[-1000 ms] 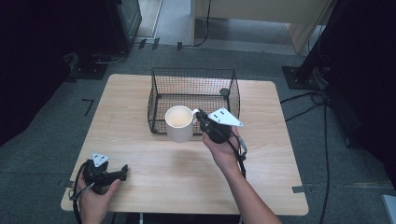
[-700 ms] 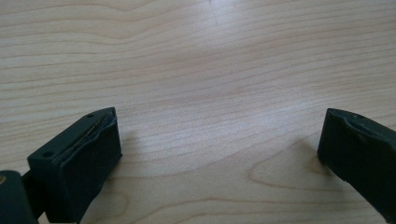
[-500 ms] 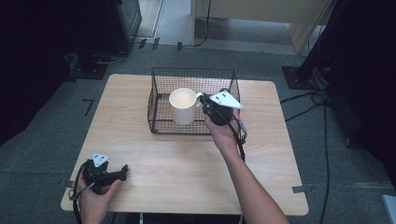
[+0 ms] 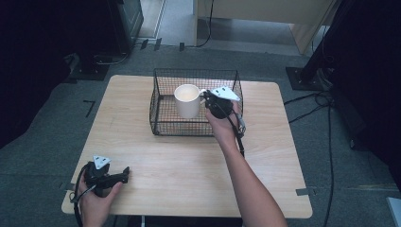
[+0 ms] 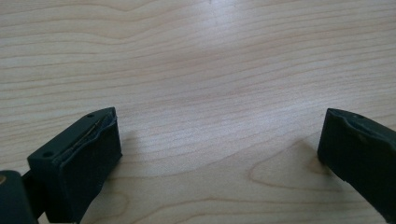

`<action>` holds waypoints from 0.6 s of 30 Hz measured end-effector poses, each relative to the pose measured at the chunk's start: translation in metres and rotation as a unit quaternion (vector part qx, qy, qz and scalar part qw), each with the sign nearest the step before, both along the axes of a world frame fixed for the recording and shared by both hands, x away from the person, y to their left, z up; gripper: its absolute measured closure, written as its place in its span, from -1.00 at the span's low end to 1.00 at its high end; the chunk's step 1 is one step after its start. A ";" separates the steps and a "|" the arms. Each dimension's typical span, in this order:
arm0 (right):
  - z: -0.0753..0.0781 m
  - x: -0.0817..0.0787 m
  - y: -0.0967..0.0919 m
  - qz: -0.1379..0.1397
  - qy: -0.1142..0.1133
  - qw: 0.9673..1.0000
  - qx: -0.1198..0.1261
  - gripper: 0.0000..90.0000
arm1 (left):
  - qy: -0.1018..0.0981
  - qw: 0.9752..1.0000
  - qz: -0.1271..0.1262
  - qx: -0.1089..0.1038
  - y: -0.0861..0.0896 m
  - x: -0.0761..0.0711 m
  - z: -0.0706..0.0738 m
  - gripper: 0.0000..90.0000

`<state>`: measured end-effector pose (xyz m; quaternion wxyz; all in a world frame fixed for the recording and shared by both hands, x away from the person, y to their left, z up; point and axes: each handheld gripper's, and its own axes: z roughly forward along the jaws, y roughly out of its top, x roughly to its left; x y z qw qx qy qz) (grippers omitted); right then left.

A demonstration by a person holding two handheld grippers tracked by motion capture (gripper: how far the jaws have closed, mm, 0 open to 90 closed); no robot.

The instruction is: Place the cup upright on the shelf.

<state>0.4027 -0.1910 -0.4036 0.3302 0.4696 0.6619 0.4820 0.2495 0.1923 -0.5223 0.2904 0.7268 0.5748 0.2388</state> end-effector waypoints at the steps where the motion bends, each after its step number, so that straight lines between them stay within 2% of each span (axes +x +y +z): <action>1: -0.001 0.002 0.000 -0.004 0.003 1.000 -0.003 0.91 | 0.000 1.000 0.000 0.000 0.000 0.000 0.000 -1.00; 5: -0.006 0.005 0.001 -0.025 0.016 0.999 -0.013 0.91 | 0.000 1.000 0.000 -0.001 0.000 0.000 0.000 -1.00; 10: -0.011 0.010 0.005 -0.039 0.025 0.999 -0.022 0.91 | 0.000 1.000 0.000 -0.001 0.000 0.000 0.000 -1.00; 18: -0.004 0.023 0.005 -0.020 0.005 1.000 -0.017 0.91 | 0.000 1.000 0.000 -0.001 0.000 0.000 0.000 -1.00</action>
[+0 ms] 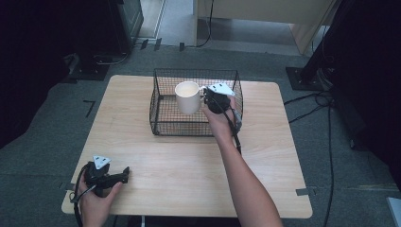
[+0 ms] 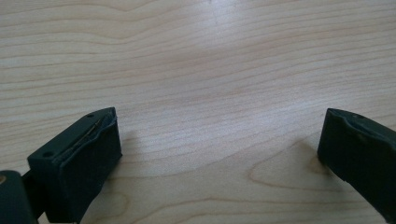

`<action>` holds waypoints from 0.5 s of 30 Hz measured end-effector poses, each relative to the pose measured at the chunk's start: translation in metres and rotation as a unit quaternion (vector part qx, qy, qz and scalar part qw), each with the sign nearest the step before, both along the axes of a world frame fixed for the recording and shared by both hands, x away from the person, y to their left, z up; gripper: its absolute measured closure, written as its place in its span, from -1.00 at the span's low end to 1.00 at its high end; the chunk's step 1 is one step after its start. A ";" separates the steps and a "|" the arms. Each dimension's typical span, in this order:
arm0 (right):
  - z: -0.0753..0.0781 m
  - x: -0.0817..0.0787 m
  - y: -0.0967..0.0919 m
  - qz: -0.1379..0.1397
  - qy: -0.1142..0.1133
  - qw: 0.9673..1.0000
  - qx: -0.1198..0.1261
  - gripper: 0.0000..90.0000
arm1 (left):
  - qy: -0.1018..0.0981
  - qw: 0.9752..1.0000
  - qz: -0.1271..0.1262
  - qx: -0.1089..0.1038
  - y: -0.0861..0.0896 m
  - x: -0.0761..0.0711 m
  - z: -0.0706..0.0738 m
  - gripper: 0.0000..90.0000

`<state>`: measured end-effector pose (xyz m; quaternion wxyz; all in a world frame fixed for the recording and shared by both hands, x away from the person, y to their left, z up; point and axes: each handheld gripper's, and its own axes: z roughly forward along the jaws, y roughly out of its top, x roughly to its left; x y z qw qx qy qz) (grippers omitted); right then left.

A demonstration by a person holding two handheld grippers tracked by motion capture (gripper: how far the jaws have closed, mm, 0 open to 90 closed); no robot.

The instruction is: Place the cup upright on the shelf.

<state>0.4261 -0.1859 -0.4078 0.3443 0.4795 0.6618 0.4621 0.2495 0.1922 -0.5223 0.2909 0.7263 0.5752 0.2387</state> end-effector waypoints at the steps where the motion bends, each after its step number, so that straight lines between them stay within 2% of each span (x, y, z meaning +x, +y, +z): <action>1: 0.001 0.002 0.000 0.006 -0.003 1.000 -0.001 0.91 | 0.000 1.000 0.000 0.001 0.000 0.000 0.000 -1.00; 4: 0.004 0.010 -0.001 0.013 -0.008 1.000 0.000 0.91 | 0.000 1.000 0.000 0.000 0.000 0.000 0.000 -1.00; 7: 0.003 0.019 -0.003 0.017 -0.008 1.000 0.017 0.91 | 0.000 1.000 -0.001 0.001 0.000 0.000 0.000 -1.00; 11: -0.001 0.033 -0.007 0.031 0.000 0.999 0.034 0.91 | 0.000 1.000 0.000 0.000 0.000 0.000 0.000 -1.00; 15: -0.007 0.043 -0.011 0.049 0.002 0.998 0.038 0.91 | 0.001 1.000 0.000 -0.001 0.000 0.000 0.000 -1.00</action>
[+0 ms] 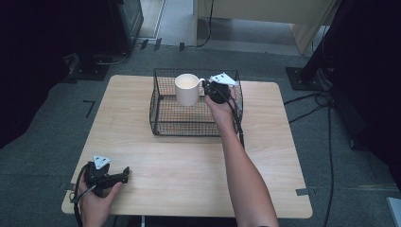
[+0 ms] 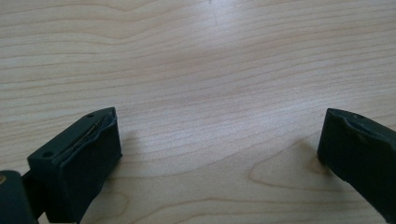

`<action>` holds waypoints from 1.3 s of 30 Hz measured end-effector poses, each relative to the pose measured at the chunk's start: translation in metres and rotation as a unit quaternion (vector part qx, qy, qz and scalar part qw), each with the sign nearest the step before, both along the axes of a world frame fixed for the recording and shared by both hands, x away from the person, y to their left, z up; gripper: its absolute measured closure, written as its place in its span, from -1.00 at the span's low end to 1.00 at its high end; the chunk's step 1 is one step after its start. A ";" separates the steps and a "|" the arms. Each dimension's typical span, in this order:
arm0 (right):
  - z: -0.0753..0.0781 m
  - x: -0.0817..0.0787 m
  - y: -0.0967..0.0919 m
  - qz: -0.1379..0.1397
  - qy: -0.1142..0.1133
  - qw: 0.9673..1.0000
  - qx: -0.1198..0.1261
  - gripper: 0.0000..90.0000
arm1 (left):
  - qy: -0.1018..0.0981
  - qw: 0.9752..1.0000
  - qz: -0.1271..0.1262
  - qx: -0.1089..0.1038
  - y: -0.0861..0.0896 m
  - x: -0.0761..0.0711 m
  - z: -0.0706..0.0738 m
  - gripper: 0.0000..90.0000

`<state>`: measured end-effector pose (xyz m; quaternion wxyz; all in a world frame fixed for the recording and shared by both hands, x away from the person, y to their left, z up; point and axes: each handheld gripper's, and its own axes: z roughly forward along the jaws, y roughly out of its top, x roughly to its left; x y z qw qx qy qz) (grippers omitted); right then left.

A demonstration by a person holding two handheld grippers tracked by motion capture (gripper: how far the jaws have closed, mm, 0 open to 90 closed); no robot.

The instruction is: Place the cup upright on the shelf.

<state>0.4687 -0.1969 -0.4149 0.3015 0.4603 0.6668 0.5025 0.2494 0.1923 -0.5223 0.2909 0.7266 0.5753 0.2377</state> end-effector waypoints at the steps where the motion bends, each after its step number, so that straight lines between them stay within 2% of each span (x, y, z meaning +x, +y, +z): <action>1: -0.001 0.002 0.000 0.002 -0.007 1.000 -0.003 0.91 | 0.000 1.000 0.000 0.000 0.000 0.000 0.000 -1.00; 5: -0.005 0.010 -0.003 0.001 -0.007 1.000 -0.002 0.91 | 0.000 1.000 0.000 0.000 0.000 0.000 0.000 -1.00; 11: -0.016 0.017 -0.001 0.020 -0.012 1.000 -0.007 0.91 | 0.000 1.000 0.000 0.000 0.000 0.000 0.000 -1.00; 19: -0.025 0.020 0.003 0.049 0.005 0.999 -0.020 0.91 | 0.000 1.000 0.000 0.000 0.000 0.000 0.000 -1.00; 20: -0.028 0.021 0.004 0.061 0.014 0.998 -0.027 0.91 | 0.000 1.000 0.000 0.000 0.000 0.000 0.000 -1.00; 24: -0.033 0.024 0.006 0.084 0.025 0.995 -0.040 0.91 | 0.000 1.000 0.000 0.001 0.000 0.000 0.000 -1.00; 28: -0.038 0.026 0.004 0.093 0.030 0.994 -0.048 0.90 | 0.000 1.000 0.000 0.000 0.000 0.000 0.000 -1.00; 30: -0.040 0.027 0.003 0.094 0.041 0.993 -0.050 0.90 | 0.000 1.000 0.000 0.000 0.000 0.000 0.000 -1.00; 33: -0.045 0.027 0.004 0.105 0.055 0.991 -0.065 0.89 | 0.000 1.000 0.000 0.001 0.000 0.000 0.000 -1.00; 36: -0.046 0.028 0.004 0.105 0.045 0.990 -0.084 0.86 | 0.000 1.000 0.000 0.001 0.000 0.000 0.000 -1.00; 39: -0.047 0.028 0.003 0.108 0.047 0.990 -0.079 0.85 | 0.000 1.000 0.000 0.000 0.000 0.000 0.000 -1.00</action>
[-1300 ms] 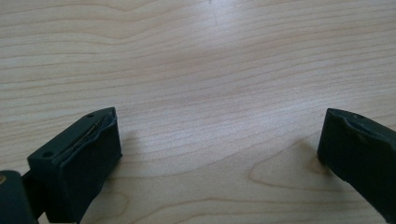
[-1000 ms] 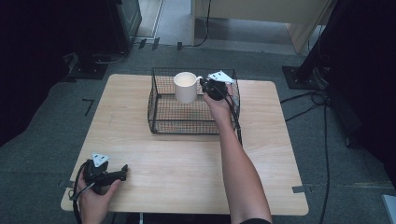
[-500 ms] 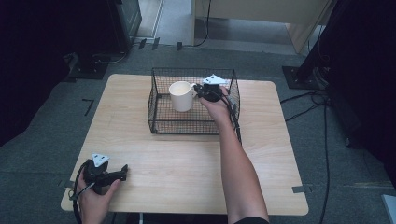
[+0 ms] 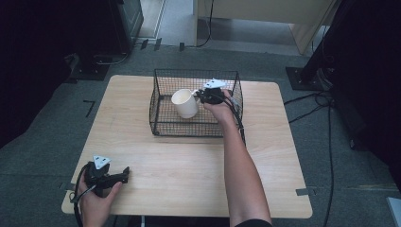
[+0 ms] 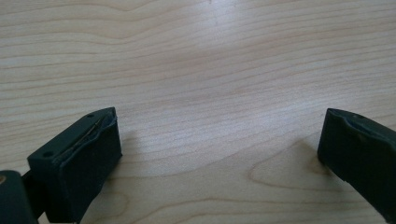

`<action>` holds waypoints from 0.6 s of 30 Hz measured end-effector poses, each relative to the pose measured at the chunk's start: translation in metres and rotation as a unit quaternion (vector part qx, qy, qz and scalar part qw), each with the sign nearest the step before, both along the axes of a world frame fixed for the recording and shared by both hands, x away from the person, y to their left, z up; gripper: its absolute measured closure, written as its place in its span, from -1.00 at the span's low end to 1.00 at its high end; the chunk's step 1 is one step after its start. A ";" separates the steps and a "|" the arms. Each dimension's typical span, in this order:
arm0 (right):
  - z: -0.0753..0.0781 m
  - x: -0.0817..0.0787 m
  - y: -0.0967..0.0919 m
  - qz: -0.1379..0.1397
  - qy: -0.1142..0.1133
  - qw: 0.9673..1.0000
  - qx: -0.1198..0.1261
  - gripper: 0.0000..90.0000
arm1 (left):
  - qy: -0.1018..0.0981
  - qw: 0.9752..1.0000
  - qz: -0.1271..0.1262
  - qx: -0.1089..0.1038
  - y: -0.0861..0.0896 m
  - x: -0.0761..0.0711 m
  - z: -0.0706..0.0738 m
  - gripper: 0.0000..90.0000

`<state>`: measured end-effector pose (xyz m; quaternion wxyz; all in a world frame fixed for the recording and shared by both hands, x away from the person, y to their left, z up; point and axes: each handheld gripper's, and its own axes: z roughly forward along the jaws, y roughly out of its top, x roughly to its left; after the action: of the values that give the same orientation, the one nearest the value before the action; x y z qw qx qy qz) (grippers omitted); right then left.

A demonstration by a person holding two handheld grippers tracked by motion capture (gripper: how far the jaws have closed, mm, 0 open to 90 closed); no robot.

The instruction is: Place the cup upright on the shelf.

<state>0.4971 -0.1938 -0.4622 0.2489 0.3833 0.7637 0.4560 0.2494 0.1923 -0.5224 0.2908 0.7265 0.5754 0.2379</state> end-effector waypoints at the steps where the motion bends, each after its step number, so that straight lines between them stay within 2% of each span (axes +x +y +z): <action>1: 0.000 0.000 0.000 -0.003 0.000 1.000 0.002 0.85 | 0.000 1.000 0.000 0.000 0.000 0.000 0.000 -1.00; 4: -0.001 0.001 -0.002 -0.008 0.005 1.000 0.004 0.85 | 0.000 1.000 0.000 0.001 0.000 0.000 0.000 -1.00; 10: -0.004 0.002 -0.002 -0.018 0.005 1.000 -0.024 0.84 | 0.000 1.000 0.000 0.000 0.000 0.000 0.000 -1.00; 11: -0.004 0.002 -0.003 -0.027 0.010 0.999 -0.031 0.74 | 0.000 1.000 0.000 0.000 0.000 0.000 0.000 -1.00; 12: -0.005 0.002 -0.003 -0.033 0.013 0.999 -0.038 0.72 | 0.000 1.000 0.000 0.000 0.000 0.000 0.000 -1.00; 15: -0.005 0.003 -0.004 -0.034 0.016 0.999 -0.025 0.64 | 0.000 1.000 0.000 0.000 0.000 0.000 0.000 -1.00; 18: -0.006 0.002 -0.002 -0.043 0.023 0.998 -0.036 0.42 | 0.000 1.000 0.000 0.001 0.000 0.000 0.000 -1.00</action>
<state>0.4994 -0.1959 -0.4677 0.2642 0.4168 0.7679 0.4083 0.2494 0.1924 -0.5223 0.2900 0.7272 0.5749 0.2380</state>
